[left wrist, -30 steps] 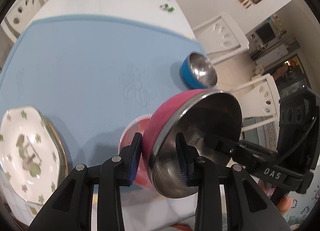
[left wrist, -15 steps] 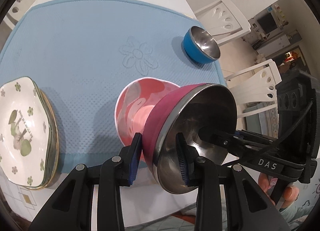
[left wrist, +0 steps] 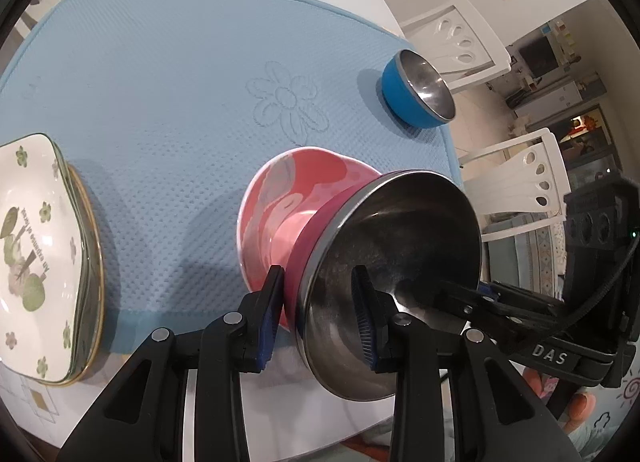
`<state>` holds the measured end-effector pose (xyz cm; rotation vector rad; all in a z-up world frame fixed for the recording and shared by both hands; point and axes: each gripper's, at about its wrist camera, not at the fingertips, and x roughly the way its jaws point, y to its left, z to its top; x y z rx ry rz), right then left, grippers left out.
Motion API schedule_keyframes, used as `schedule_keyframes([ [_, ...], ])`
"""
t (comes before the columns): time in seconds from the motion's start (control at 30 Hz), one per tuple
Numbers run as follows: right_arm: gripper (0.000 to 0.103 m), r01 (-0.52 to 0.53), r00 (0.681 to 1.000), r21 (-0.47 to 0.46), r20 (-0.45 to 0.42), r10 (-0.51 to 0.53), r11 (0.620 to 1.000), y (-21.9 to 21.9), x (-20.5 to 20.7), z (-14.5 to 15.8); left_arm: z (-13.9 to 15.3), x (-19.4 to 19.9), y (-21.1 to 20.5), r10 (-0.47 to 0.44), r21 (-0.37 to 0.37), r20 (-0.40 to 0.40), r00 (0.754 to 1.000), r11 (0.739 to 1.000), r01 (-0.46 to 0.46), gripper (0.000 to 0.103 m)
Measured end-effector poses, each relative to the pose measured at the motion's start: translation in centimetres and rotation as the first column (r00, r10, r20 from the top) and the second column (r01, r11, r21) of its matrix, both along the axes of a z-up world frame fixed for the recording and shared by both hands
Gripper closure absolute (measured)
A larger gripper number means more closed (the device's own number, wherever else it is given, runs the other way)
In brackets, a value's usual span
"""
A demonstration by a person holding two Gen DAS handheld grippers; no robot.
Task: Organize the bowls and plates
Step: 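Lower the magenta steel bowl into the pink bowl and open the right tool, then move the right tool to the blue-bottomed steel bowl and grasp its rim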
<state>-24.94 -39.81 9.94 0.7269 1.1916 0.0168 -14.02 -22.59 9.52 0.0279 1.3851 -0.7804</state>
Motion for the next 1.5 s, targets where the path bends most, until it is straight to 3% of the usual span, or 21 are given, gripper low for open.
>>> schedule_keyframes([
  [0.1, 0.078, 0.014, 1.0, 0.004, 0.007, -0.014, 1.0, -0.7, -0.4, 0.0, -0.1, 0.3, 0.0, 0.001, 0.03, 0.033, 0.999, 1.0, -0.002, 0.07],
  [0.2, 0.078, 0.026, 0.999, 0.024, 0.036, -0.027, 0.999, -1.3, -0.9, 0.4, 1.3, 0.5, 0.2, 0.009, 0.084, 0.162, 0.987, 0.996, -0.022, 0.07],
  [0.3, 0.078, 0.035, 0.998, 0.015, 0.052, -0.035, 0.999, -1.5, -1.2, 0.9, 2.0, 1.1, 0.6, 0.004, 0.095, 0.207, 0.978, 0.995, -0.024, 0.065],
  [0.63, 0.078, 0.018, 0.999, 0.013, 0.038, -0.018, 1.0, -0.9, -1.6, 0.4, 1.2, 0.7, 0.9, -0.03, 0.105, 0.175, 0.984, 0.994, 0.012, 0.065],
  [0.87, 0.078, 0.023, 0.998, 0.004, 0.052, -0.023, 1.0, -0.9, -1.5, 0.7, 2.3, 0.8, 0.2, -0.031, 0.08, 0.198, 0.98, 0.997, 0.015, 0.065],
  [1.13, 0.078, 0.06, 0.992, -0.073, 0.114, -0.051, 0.996, -2.5, -1.6, 2.6, 4.6, 1.8, -2.8, -0.063, 0.049, 0.241, 0.968, 0.997, 0.053, 0.065],
  [1.23, 0.077, 0.1, 0.988, -0.06, 0.125, -0.092, 0.993, -4.1, -1.8, 2.9, 6.0, 2.7, -4.6, -0.075, 0.038, 0.27, 0.96, 0.997, 0.067, 0.059],
  [1.33, 0.07, 0.152, 0.981, -0.021, 0.122, -0.148, 0.988, -6.4, -1.5, 2.8, 7.2, 4.0, -6.1, -0.075, 0.005, 0.274, 0.959, 0.997, 0.076, 0.042],
  [1.4, 0.061, 0.186, 0.975, 0.016, 0.12, -0.186, 0.982, -8.1, -1.4, 2.5, 7.9, 4.7, -7.2, -0.079, -0.021, 0.271, 0.959, 0.996, 0.088, 0.04],
  [1.5, 0.056, 0.234, 0.964, 0.041, 0.12, -0.238, 0.971, -10.1, -1.1, 2.4, 8.4, 6.0, -9.6, -0.111, -0.025, 0.264, 0.958, 0.992, 0.122, 0.04],
])
